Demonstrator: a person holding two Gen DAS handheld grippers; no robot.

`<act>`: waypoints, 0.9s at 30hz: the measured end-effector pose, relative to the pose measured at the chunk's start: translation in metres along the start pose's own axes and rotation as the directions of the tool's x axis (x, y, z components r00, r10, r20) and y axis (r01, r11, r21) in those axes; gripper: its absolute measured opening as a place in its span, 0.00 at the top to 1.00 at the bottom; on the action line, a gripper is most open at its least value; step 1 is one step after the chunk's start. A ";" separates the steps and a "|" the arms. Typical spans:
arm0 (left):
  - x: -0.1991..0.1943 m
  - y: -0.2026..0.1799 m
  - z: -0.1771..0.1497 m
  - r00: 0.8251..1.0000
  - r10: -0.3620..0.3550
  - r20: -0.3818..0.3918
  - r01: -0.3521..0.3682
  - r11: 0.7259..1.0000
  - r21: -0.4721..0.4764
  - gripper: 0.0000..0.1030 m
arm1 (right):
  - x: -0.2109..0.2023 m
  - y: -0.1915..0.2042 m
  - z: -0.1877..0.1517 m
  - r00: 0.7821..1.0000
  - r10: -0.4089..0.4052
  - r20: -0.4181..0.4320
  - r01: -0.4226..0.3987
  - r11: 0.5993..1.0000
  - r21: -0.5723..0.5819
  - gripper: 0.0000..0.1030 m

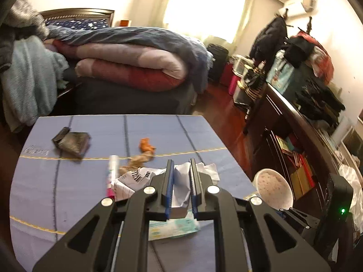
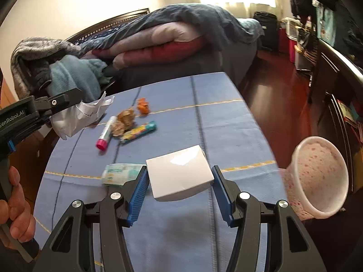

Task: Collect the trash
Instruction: 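Carry the tissue and white box over the wastebasket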

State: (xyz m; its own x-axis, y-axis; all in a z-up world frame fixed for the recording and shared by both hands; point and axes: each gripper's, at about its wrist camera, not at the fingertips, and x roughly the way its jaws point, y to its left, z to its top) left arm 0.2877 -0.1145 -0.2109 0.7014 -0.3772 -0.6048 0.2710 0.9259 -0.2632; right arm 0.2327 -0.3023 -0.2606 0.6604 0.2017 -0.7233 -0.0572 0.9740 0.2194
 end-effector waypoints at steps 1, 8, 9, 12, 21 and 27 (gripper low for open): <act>0.002 -0.005 0.000 1.000 -0.005 -0.002 0.005 1.000 0.009 0.86 | -0.002 -0.006 -0.001 1.000 -0.004 0.003 0.004 1.000 0.010 0.46; 0.025 -0.056 -0.001 0.998 -0.056 -0.034 0.059 0.994 0.088 0.86 | -0.014 -0.051 -0.008 0.999 -0.050 0.021 0.048 0.995 0.084 0.46; 0.029 -0.064 -0.001 0.997 -0.066 -0.040 0.070 0.993 0.100 0.86 | -0.015 -0.058 -0.009 0.998 -0.055 0.022 0.053 0.994 0.094 0.46; 0.039 -0.087 -0.002 0.994 -0.092 -0.058 0.098 0.986 0.131 0.86 | -0.020 -0.076 -0.013 0.997 -0.074 0.027 0.070 0.990 0.125 0.46; 0.066 -0.149 -0.008 0.980 -0.167 -0.109 0.187 0.957 0.222 0.86 | -0.035 -0.132 -0.023 0.989 -0.139 0.047 0.125 0.965 0.232 0.46; 0.082 -0.185 -0.012 0.969 -0.205 -0.138 0.235 0.935 0.266 0.86 | -0.043 -0.167 -0.031 0.982 -0.183 0.050 0.160 0.942 0.297 0.46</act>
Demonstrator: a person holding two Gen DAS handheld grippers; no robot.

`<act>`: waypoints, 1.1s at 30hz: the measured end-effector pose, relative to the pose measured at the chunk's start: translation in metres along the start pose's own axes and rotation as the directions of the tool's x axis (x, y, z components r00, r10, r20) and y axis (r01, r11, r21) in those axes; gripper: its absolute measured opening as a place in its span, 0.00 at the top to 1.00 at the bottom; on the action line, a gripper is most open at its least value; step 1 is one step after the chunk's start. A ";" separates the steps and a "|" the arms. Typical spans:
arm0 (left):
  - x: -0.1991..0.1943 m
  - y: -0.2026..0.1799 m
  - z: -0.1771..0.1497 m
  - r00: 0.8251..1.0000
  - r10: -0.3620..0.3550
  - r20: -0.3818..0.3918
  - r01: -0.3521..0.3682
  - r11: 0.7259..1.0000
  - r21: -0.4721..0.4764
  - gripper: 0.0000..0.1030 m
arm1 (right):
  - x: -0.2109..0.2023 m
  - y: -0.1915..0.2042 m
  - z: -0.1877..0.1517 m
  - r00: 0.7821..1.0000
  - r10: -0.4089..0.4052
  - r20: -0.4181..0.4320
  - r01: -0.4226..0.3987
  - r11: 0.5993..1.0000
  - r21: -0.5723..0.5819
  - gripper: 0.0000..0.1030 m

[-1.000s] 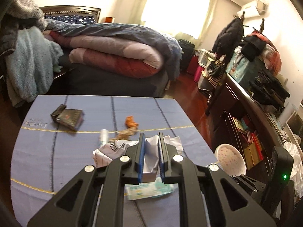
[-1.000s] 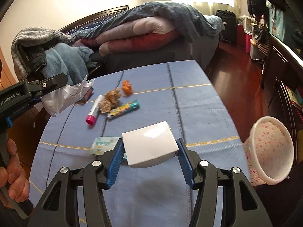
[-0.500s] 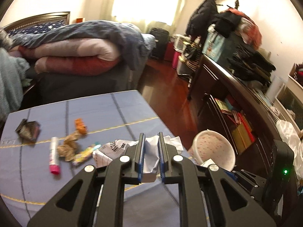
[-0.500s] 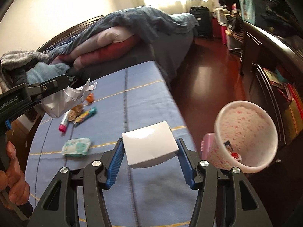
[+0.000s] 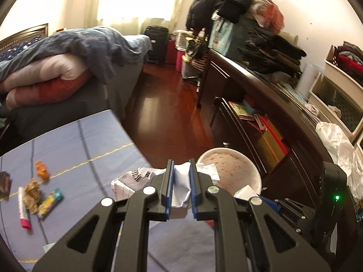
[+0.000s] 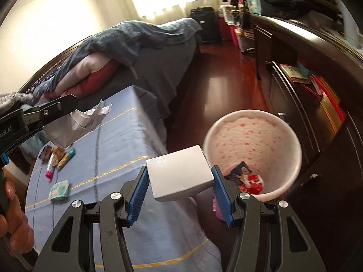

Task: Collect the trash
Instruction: 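Carry the tissue and white box over the wastebasket, then open both tools to drop the tissue and box into the wastebasket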

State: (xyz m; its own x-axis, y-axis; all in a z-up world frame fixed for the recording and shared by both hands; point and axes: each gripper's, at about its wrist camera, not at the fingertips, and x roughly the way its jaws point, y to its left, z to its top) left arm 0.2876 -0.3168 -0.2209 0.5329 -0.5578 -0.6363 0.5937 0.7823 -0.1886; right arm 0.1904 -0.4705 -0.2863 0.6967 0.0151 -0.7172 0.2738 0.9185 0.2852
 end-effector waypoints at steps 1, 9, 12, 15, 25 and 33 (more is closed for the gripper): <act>0.004 -0.005 0.001 1.000 -0.007 -0.003 0.007 1.000 0.008 0.86 | 0.000 -0.006 0.000 1.000 -0.007 0.002 0.007 1.000 0.010 0.46; 0.041 -0.043 0.010 0.997 -0.064 -0.046 0.067 0.995 0.068 0.86 | -0.002 -0.045 0.004 0.998 -0.064 0.018 0.063 0.995 0.075 0.46; 0.056 -0.056 0.013 0.995 -0.086 -0.059 0.091 0.992 0.087 0.86 | 0.000 -0.061 0.005 0.995 -0.093 0.023 0.091 0.991 0.102 0.46; 0.075 -0.067 0.017 0.991 -0.109 -0.079 0.117 0.989 0.091 0.86 | 0.004 -0.077 0.009 0.992 -0.124 0.029 0.120 0.984 0.131 0.46; 0.147 -0.097 0.029 0.980 -0.147 -0.131 0.158 0.984 0.081 0.77 | 0.038 -0.118 0.026 0.973 -0.227 0.031 0.219 0.961 0.170 0.45; 0.165 -0.090 0.033 0.984 -0.140 -0.112 0.147 0.987 0.061 0.44 | 0.063 -0.128 0.025 0.959 -0.282 0.003 0.278 0.948 0.157 0.43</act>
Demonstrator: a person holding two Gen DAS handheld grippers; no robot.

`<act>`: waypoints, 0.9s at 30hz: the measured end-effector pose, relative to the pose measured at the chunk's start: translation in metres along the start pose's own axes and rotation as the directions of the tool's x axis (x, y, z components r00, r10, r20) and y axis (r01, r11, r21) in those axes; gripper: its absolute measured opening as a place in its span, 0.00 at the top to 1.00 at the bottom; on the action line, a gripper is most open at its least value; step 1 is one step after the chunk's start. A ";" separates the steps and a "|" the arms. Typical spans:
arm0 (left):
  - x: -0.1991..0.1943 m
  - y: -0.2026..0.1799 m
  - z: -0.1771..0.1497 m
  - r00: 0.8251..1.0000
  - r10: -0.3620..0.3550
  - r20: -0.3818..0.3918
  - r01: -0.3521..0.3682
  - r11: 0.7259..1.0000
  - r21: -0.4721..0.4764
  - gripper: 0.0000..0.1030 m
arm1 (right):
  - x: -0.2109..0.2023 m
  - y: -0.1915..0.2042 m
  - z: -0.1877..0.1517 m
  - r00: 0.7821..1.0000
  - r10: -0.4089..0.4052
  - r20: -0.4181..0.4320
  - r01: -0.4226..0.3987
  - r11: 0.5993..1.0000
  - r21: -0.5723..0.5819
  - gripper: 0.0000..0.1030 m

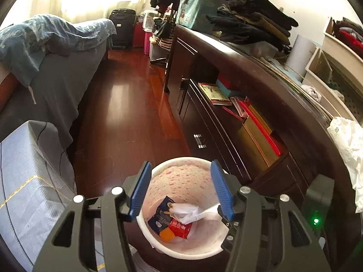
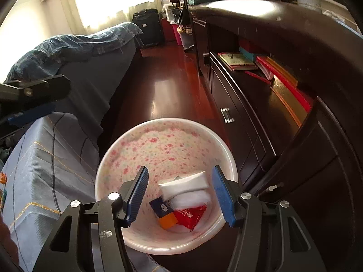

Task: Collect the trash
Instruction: 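Open both tools to drop the tissue and box into the wastebasket, then move both open tools back over the table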

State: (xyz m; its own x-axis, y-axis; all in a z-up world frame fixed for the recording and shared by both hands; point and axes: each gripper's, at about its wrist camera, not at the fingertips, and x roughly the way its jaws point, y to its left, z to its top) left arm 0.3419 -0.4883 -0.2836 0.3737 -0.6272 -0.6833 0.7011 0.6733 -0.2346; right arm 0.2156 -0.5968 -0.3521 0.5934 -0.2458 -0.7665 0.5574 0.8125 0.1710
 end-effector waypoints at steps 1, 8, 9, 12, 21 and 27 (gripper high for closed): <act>-0.004 0.003 -0.001 1.000 0.006 0.011 -0.006 1.000 -0.003 0.39 | 0.000 0.000 -0.001 1.000 0.000 0.000 0.000 1.000 -0.003 0.41; -0.040 0.023 -0.008 0.994 0.091 0.055 -0.090 0.996 -0.018 0.34 | -0.012 0.014 -0.008 1.000 0.014 -0.009 -0.014 1.000 -0.013 0.34; -0.047 0.026 -0.009 0.992 0.106 0.062 -0.105 0.994 -0.021 0.34 | -0.015 0.017 -0.008 1.000 0.019 -0.009 -0.019 1.000 -0.016 0.34; -0.070 0.037 -0.013 0.984 0.158 0.084 -0.155 0.987 -0.035 0.29 | -0.028 0.029 -0.010 0.999 0.040 -0.005 -0.040 0.999 -0.032 0.30; -0.147 0.091 -0.034 0.940 0.319 0.117 -0.302 0.943 -0.142 0.18 | -0.080 0.097 -0.019 0.985 0.170 0.010 -0.167 0.978 -0.126 0.18; -0.210 0.152 -0.058 0.872 0.474 0.121 -0.431 0.862 -0.268 0.07 | -0.104 0.164 -0.036 0.960 0.280 -0.023 -0.277 0.929 -0.244 0.16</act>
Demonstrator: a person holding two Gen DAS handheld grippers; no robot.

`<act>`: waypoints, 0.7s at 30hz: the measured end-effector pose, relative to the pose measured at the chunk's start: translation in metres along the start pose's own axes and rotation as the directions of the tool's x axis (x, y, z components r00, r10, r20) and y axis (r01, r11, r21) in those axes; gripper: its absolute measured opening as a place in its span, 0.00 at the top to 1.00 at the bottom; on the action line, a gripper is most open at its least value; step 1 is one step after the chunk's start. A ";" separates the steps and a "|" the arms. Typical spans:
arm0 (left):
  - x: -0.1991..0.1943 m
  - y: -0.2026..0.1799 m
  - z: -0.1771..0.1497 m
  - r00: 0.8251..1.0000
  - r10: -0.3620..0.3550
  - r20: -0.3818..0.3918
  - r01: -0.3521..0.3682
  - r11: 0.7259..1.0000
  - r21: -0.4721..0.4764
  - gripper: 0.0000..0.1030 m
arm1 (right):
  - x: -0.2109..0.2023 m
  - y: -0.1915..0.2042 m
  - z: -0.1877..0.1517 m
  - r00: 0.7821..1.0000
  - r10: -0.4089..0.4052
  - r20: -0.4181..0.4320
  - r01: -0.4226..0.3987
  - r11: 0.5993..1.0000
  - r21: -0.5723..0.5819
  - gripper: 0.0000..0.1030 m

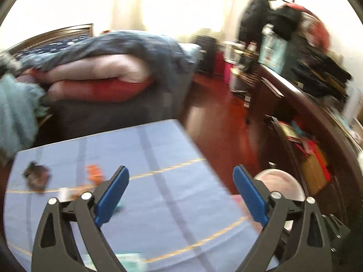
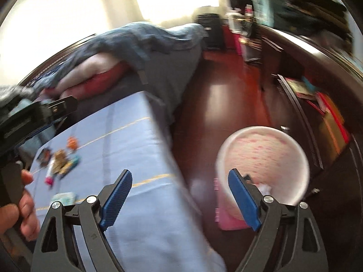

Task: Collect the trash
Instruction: 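Move both open tools back over the table, then lower the left tool onto the black cigarette pack and close it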

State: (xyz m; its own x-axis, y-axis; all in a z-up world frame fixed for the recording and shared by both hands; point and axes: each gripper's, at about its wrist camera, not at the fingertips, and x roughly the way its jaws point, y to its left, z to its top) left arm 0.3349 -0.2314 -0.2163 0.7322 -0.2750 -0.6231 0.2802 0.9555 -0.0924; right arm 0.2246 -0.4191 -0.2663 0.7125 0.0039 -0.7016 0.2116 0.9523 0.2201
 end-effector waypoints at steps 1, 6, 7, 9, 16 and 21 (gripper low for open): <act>-0.003 0.012 0.000 1.000 0.021 0.004 -0.021 1.000 -0.014 0.06 | 0.001 0.017 -0.001 1.000 0.019 -0.004 -0.019 0.999 -0.029 0.16; -0.012 0.090 -0.003 0.988 0.157 -0.008 -0.157 0.982 -0.108 0.04 | 0.003 0.076 -0.004 0.996 0.083 -0.024 -0.086 0.988 -0.127 0.16; -0.012 0.107 -0.003 0.983 0.186 -0.012 -0.186 0.974 -0.132 0.04 | 0.004 0.090 -0.006 0.995 0.100 -0.031 -0.104 0.983 -0.150 0.16; -0.012 0.138 -0.004 0.971 0.239 -0.029 -0.240 0.952 -0.188 0.04 | 0.006 0.108 -0.008 0.992 0.116 -0.040 -0.122 0.976 -0.181 0.16; 0.015 0.243 -0.008 0.892 0.414 -0.180 -0.450 0.784 -0.427 0.04 | 0.015 0.169 -0.019 0.983 0.165 -0.077 -0.180 0.945 -0.274 0.16; 0.045 0.281 -0.004 0.848 0.451 -0.279 -0.528 0.671 -0.520 0.04 | 0.020 0.192 -0.023 0.982 0.165 -0.087 -0.185 0.928 -0.323 0.16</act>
State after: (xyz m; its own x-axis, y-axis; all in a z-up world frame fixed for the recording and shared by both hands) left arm 0.4441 0.0253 -0.2732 0.5742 0.2276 -0.7864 -0.5217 0.8420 -0.1372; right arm 0.2642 -0.2288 -0.2541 0.6766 0.1877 -0.7120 -0.1510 0.9818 0.1154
